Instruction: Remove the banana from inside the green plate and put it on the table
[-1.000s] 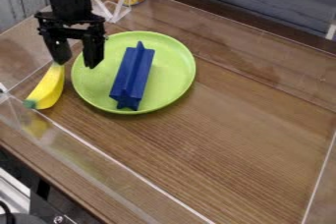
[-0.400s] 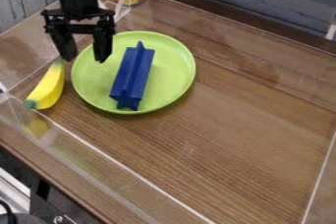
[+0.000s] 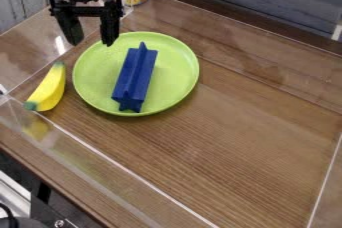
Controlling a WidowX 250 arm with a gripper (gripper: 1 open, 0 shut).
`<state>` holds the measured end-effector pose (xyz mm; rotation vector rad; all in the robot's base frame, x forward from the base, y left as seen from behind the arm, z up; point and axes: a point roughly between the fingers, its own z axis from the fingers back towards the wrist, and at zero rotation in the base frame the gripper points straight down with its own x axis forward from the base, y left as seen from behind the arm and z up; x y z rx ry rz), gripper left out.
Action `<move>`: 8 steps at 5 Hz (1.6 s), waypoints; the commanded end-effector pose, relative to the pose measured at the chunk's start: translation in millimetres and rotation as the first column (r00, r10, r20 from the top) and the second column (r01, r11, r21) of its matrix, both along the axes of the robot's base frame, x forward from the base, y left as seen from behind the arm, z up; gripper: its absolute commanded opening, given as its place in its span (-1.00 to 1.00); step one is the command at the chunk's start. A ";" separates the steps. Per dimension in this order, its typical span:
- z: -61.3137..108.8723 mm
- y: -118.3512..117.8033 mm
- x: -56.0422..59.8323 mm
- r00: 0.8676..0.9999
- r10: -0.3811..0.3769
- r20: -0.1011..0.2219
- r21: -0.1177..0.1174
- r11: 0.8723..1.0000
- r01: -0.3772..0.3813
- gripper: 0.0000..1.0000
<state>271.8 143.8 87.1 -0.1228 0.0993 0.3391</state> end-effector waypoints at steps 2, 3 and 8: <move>12.6 11.1 -24.0 0.997 0.005 0.074 0.029 1.000 -0.007 1.00; 21.4 18.0 -35.2 0.996 -0.048 0.076 0.029 0.999 0.046 1.00; 19.4 21.4 -70.2 0.982 -0.175 0.064 0.027 0.984 0.174 1.00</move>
